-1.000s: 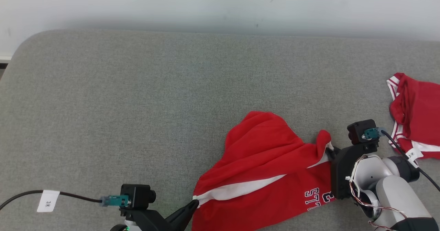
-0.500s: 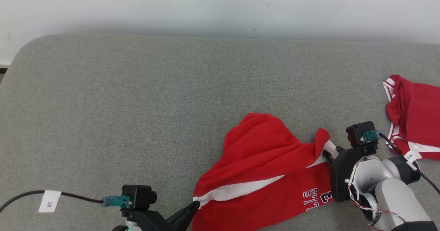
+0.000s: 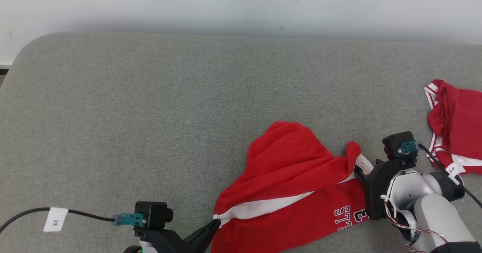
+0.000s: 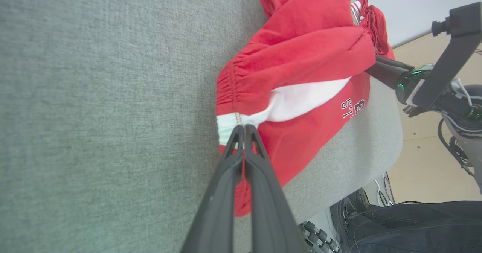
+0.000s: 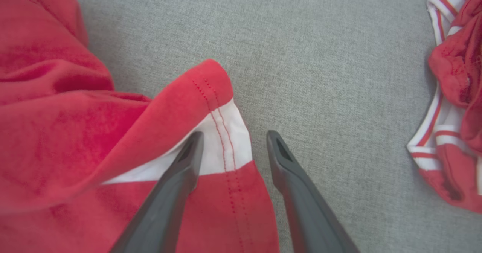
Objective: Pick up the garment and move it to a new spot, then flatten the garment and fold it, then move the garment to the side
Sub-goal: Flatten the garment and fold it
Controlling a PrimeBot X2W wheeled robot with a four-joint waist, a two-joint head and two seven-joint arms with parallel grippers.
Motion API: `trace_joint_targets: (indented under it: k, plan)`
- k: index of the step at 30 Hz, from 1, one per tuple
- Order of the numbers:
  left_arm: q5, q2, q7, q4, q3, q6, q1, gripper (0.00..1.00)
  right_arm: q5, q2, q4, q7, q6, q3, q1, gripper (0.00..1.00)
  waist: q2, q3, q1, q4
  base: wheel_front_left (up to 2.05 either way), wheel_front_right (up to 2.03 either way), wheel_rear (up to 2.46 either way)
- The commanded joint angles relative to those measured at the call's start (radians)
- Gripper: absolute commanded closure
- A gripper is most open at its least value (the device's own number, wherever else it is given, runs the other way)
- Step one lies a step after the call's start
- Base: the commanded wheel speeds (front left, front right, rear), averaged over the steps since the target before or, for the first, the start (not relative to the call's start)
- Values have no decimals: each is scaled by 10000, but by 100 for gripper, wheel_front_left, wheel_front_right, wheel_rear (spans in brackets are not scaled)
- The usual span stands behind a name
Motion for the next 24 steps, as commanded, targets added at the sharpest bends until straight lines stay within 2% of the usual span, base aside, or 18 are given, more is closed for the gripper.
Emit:
trace_joint_targets:
  k: [1, 3, 4, 5, 7, 9, 11, 12, 14, 20, 24]
  plan:
    - [-50, -32, -9, 7, -42, -52, -177, 100, -103, -10, 17, 51, -27, -22, 70, 23, -1, 24, 0, 6, 0, 0, 0]
    - [-55, -44, 8, 4, -45, -59, -176, 100, -133, 11, 42, 121, -27, -26, 54, 26, -1, 53, 0, 13, 0, 0, 0]
    - [-59, -51, 5, 5, -47, -68, -165, 100, -141, 17, 45, 147, -27, -19, 45, 36, -1, 68, 0, 16, 0, 0, 0]
    - [-61, -55, 4, 11, -49, -75, -157, 100, -132, 31, 42, 156, -27, -6, 35, 51, -1, 81, 0, 18, 0, 0, 0]
    - [-65, -58, -1, 29, -48, -51, -181, 100, -133, 30, 23, 128, -27, 40, 16, 63, -1, 97, 0, 16, 0, 0, 0]
    - [-72, -58, -11, 39, -46, -56, -198, 100, -143, 15, 25, 94, -27, 67, 3, 71, -1, 99, 0, 8, 0, 0, 0]
    - [-88, -62, -19, 51, -42, -60, -207, 100, -132, 13, 38, 81, -27, 90, -7, 84, -1, 94, 0, -2, 0, 0, 0]
    - [-101, -63, -19, 65, -44, -63, -212, 100, -164, 2, 51, 61, -27, 110, -17, 96, -1, 84, 0, -14, 0, 0, 0]
    - [-103, -70, -25, 75, -46, -69, -221, 100, -152, -20, 20, 19, -27, 164, -24, 100, -1, 62, 0, -29, 0, 0, 0]
    - [-29, -159, -702, -169, 354, -183, -369, 100, 103, -8, -380, -609, -27, 33, -225, 100, -1, -61, 0, -71, 0, 0, 0]
    - [-319, -245, -1291, -622, 905, -414, -507, 100, 831, 175, -956, -1230, -27, -444, -315, 100, -1, -179, 0, -91, 0, 0, 0]
